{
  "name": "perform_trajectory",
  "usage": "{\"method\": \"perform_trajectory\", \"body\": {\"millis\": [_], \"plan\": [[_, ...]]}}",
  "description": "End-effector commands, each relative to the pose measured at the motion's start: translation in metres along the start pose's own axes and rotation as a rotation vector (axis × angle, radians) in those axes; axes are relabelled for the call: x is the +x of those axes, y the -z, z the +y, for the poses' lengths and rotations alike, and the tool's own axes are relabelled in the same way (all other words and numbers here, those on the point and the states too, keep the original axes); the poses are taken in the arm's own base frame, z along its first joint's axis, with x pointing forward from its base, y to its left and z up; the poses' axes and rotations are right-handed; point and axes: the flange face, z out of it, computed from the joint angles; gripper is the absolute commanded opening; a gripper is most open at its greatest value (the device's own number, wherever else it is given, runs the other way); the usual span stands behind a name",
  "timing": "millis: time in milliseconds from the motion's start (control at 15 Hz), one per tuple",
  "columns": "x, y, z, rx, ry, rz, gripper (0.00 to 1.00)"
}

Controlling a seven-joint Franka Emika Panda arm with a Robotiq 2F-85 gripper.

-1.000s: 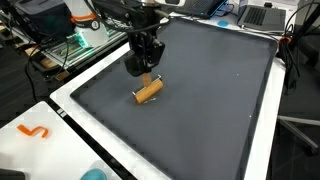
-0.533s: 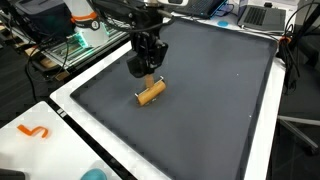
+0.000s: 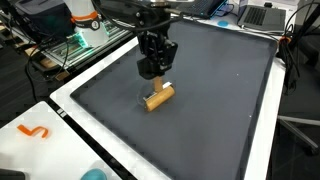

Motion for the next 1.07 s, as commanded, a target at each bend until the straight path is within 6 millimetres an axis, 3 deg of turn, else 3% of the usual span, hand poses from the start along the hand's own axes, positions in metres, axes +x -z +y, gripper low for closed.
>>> {"method": "perform_trajectory", "body": {"millis": [0, 333, 667, 1000], "plan": [[0.007, -0.033, 0.009, -0.024, -0.009, 0.049, 0.24], [-0.006, -0.013, 0.017, -0.057, -0.053, 0.060, 0.24], [-0.004, 0.004, 0.017, -0.080, -0.044, 0.054, 0.24], [-0.002, 0.042, 0.016, -0.131, -0.035, 0.043, 0.24]]}}
